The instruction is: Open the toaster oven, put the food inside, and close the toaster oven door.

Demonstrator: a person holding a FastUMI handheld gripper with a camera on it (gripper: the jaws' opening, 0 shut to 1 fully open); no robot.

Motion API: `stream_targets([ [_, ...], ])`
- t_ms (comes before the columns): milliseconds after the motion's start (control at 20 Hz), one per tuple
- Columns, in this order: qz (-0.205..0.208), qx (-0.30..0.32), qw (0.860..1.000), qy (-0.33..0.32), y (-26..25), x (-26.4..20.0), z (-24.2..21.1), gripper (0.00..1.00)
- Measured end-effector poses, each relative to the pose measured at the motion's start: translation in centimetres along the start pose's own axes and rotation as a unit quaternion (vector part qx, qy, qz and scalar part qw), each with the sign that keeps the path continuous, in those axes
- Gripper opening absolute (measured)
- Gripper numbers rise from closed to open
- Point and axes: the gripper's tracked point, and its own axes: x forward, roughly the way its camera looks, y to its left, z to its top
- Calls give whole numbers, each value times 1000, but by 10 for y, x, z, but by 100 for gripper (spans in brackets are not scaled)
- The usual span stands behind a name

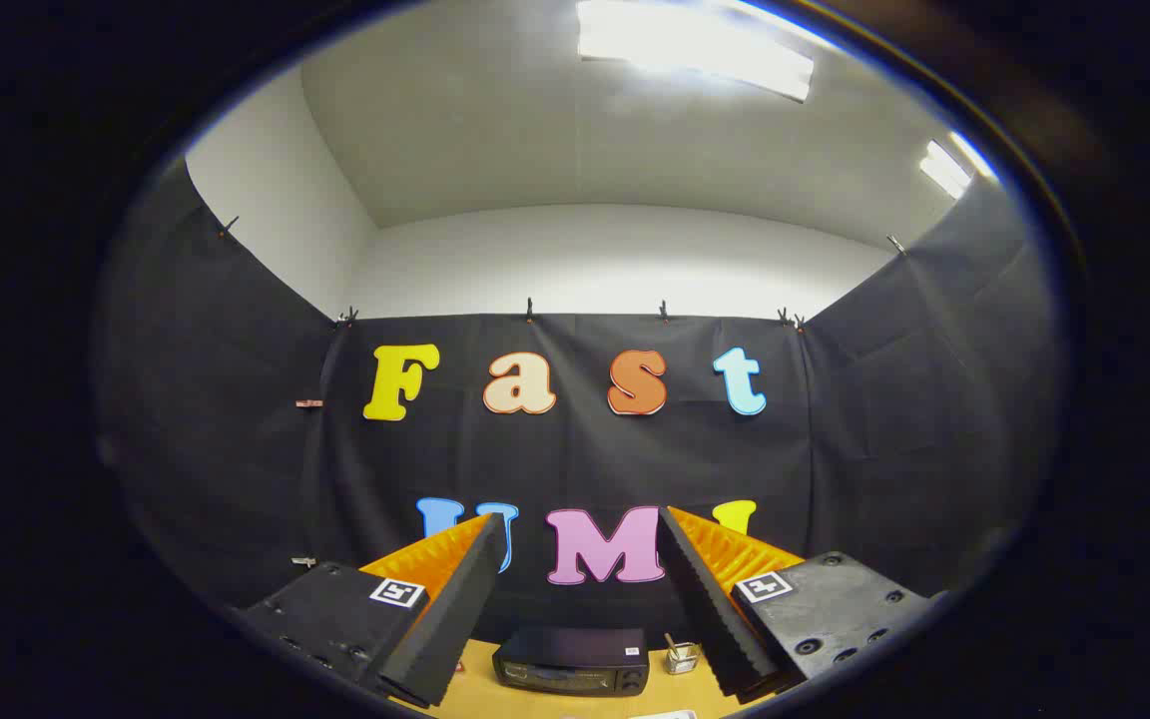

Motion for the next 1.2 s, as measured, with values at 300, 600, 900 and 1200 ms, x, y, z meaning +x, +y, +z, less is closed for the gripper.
stream_targets([
  [300,-4,-8,1000,5,1,0,0,97],
  [600,-11,-11,1000,22,1,1,-6,97],
  [900,-7,-4,999,33,4,2,-9,97],
  [1200,-19,-10,998,52,20,0,-40,97],
])
